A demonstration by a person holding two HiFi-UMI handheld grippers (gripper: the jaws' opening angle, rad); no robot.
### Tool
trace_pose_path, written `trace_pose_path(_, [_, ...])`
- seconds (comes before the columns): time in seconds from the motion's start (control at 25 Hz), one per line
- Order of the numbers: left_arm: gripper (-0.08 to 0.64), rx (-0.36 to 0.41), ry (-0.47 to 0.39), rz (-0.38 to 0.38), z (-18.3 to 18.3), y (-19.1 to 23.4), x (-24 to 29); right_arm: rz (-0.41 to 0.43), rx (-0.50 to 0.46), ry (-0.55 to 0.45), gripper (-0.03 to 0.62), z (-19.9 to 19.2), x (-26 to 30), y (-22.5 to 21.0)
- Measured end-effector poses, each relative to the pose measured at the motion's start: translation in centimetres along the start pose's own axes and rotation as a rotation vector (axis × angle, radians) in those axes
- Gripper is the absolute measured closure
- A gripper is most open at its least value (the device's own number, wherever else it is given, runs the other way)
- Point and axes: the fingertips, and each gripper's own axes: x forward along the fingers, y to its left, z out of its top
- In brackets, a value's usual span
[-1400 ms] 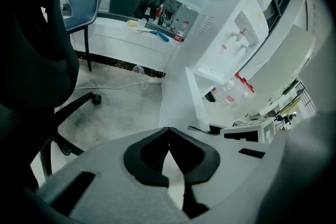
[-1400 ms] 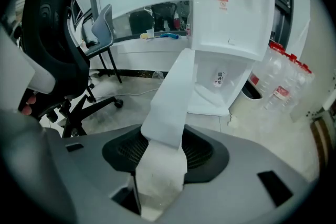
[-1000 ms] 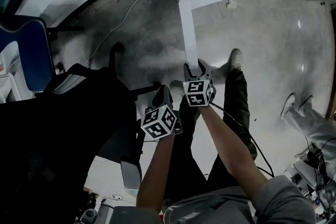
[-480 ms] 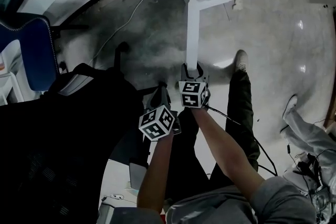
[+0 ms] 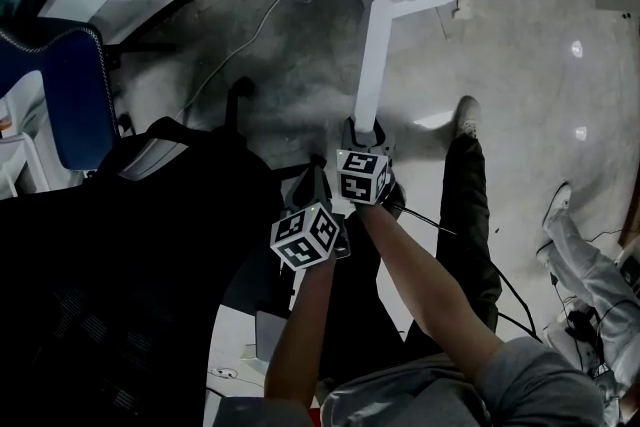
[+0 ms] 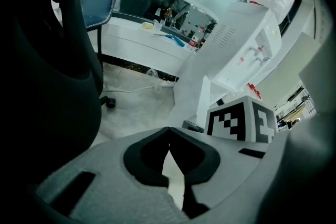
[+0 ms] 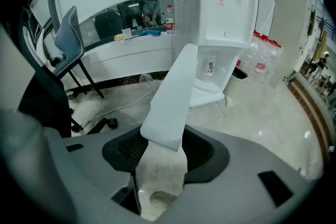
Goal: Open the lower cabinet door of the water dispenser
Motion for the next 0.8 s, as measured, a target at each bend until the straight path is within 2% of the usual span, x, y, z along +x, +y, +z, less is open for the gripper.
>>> trace_pose_path(0.56, [0.549, -0.008, -0.017, 0.019, 0.2, 2.1, -1.2, -0.03, 0.047, 0.006, 0.387, 0.6, 0.5, 1.7])
trace_pose_path(0.8, [0.549, 0.02, -0.028, 0.013, 0.8, 1.1, -1.8, 0.013, 0.048, 0.036, 0.383, 0.6, 0.1, 1.5])
